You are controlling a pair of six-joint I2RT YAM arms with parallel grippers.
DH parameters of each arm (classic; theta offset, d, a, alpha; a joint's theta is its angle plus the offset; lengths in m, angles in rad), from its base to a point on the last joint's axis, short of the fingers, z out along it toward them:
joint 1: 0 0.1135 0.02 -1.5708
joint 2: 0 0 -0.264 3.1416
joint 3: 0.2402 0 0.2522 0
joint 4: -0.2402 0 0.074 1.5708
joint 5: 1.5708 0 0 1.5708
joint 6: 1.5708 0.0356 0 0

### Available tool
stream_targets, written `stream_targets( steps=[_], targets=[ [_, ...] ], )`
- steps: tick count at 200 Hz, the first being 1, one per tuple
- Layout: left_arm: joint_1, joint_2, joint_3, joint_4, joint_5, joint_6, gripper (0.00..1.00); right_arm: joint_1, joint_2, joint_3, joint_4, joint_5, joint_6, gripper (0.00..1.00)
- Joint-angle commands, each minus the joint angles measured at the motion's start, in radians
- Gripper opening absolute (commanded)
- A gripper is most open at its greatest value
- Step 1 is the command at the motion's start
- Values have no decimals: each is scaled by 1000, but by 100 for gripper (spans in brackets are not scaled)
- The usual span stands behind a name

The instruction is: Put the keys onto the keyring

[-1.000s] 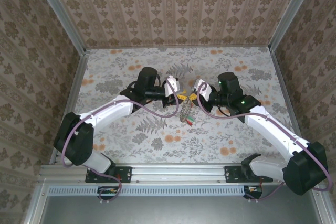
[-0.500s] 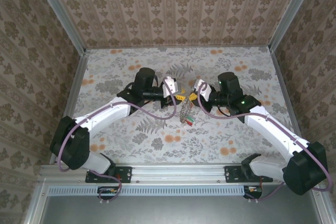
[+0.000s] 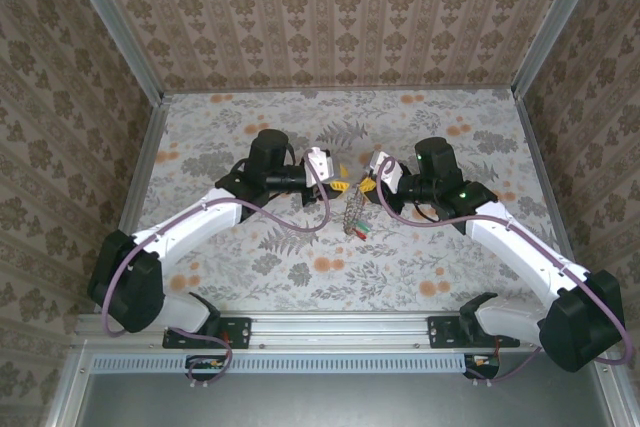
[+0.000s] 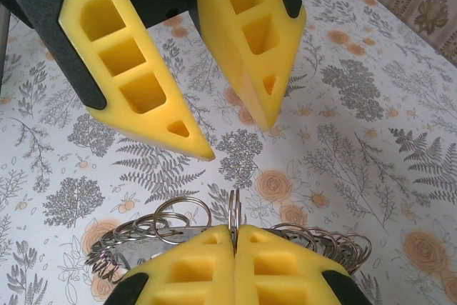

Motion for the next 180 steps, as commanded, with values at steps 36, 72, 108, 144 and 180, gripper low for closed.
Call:
stream_targets(
  steps=[36, 72, 108, 144, 180],
  targets=[
    [0, 12, 41, -133, 29, 98, 29, 4, -11, 15, 13, -63, -29, 0],
    [-1, 14, 50, -116, 62, 89, 32, 4, -13, 15, 4, -60, -40, 0],
    [-11, 27, 71, -114, 80, 93, 32, 4, -13, 13, -1, -55, -45, 0],
    [-22, 64, 131, -183, 74, 122, 30, 4, -11, 12, 6, -55, -46, 0],
    [-35, 86, 150, -219, 40, 147, 30, 4, -13, 10, 8, -57, -50, 0]
  ],
)
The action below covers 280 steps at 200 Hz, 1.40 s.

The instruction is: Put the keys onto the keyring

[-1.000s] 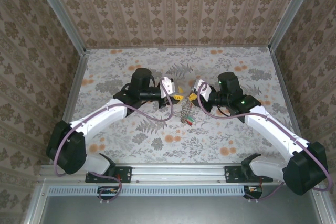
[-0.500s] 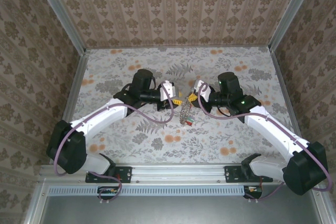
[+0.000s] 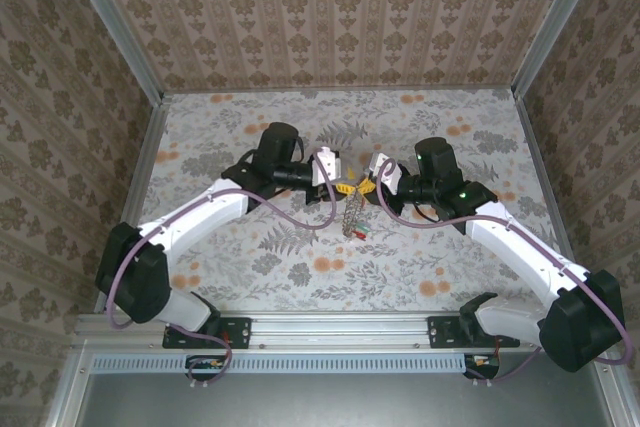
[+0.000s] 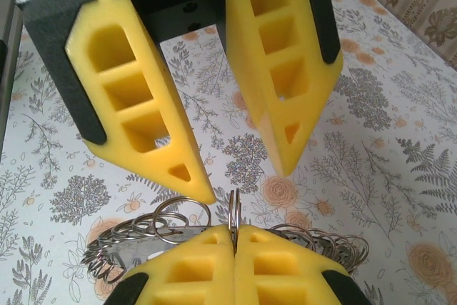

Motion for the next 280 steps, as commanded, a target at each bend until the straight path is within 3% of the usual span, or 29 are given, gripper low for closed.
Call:
stream_targets(
  steps=[1, 52, 104, 153, 187, 235, 280],
  targets=[
    [-14, 22, 37, -65, -8, 52, 30, 4, -13, 9, 9, -31, -20, 0],
    [-41, 59, 92, -162, -42, 118, 25, 4, -20, 5, 12, -33, -21, 0],
    [-45, 64, 104, -169, -57, 122, 0, 4, -13, 1, 13, -29, -27, 0],
    [-25, 53, 88, -106, -15, 32, 0, 4, -14, -15, 20, -22, -24, 0],
    [-14, 30, 21, 22, 41, -56, 0, 4, -11, -19, 25, -24, -23, 1],
    [-11, 23, 5, 43, 48, -75, 0, 4, -10, -18, 26, -25, -18, 0],
    [-3, 1, -59, 180, 59, -147, 0, 4, -4, -41, 49, -14, -6, 6]
  ],
)
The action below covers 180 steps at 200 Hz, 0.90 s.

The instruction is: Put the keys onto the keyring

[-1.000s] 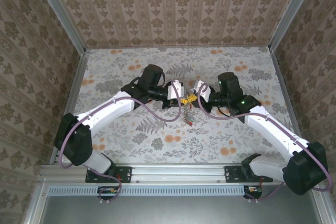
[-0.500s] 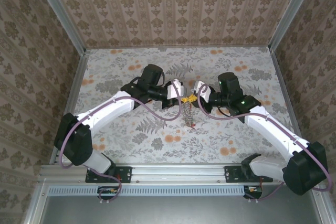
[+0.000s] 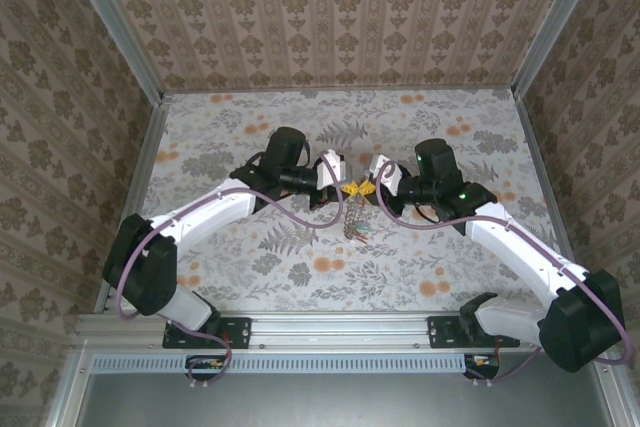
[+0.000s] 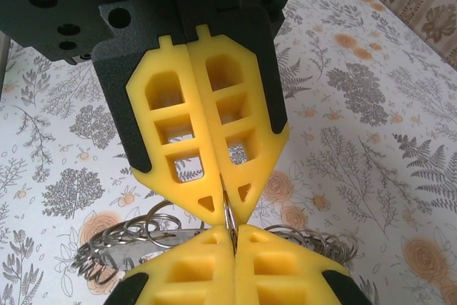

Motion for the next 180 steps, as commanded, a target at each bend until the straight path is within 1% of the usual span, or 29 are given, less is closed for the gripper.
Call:
stream_targets(
  steps=[1, 16, 44, 91, 129, 159, 171, 180],
  targets=[
    [13, -44, -30, 137, 39, -70, 0, 5, -4, -23, 42, -24, 12, 6],
    [15, -41, -46, 183, 52, -98, 0, 5, -1, -40, 72, -26, 31, 10],
    [17, -38, -81, 262, 69, -139, 0, 5, 6, -59, 96, -30, 44, 12],
    [28, -37, -108, 333, 93, -174, 0, 1, 10, -67, 95, -19, 29, 17],
    [35, -41, -120, 354, 109, -180, 0, -11, 19, -67, 90, -18, 20, 19],
    [39, -42, -130, 374, 127, -189, 0, -16, 21, -65, 101, -32, 25, 19],
    [39, -40, -129, 371, 133, -190, 0, -19, 19, -61, 109, -51, 34, 15],
    [39, -37, -128, 371, 139, -190, 0, -19, 19, -56, 117, -60, 43, 11]
  ],
)
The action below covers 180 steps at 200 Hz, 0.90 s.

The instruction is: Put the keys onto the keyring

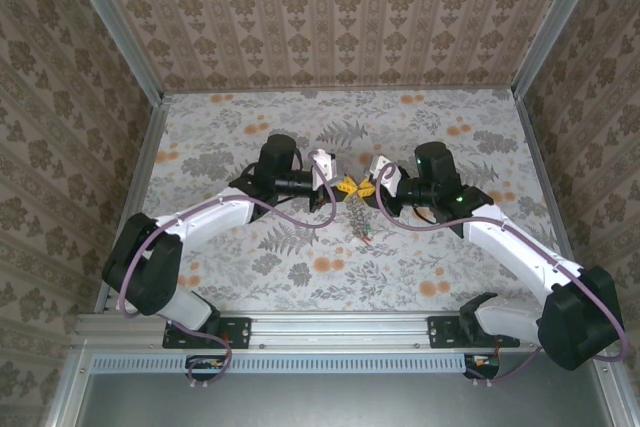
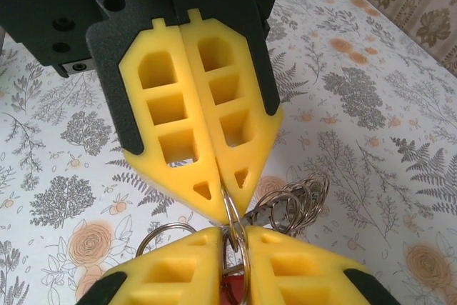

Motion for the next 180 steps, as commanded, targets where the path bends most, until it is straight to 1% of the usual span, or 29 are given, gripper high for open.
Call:
stream_targets(
  steps=[1, 21, 43, 62, 86, 105, 132, 155, 180],
  targets=[
    [7, -37, 1, 76, 62, -21, 0, -8, 8, -6, 18, -51, 17, 10],
    [7, -34, 1, 72, 69, -19, 0, -10, 10, 3, 18, -54, 21, 0],
    [7, -40, 7, 23, 52, 15, 0, -10, 8, 14, 1, -40, 15, 0],
    [6, -48, 20, -58, 13, 69, 16, -8, 9, 36, -39, -28, 7, 0],
    [1, -51, 71, -208, -47, 165, 24, 3, 15, 77, -120, 3, -31, 0],
    [-6, -46, 125, -331, -86, 243, 25, 16, 20, 99, -171, 26, -57, 0],
    [-13, -31, 180, -435, -109, 308, 29, 22, 15, 107, -184, 38, -67, 0],
    [-18, -19, 210, -486, -113, 343, 31, 24, 10, 113, -185, 39, -67, 0],
    [-23, -10, 234, -515, -90, 363, 32, 25, 6, 117, -183, 37, -67, 0]
  ],
)
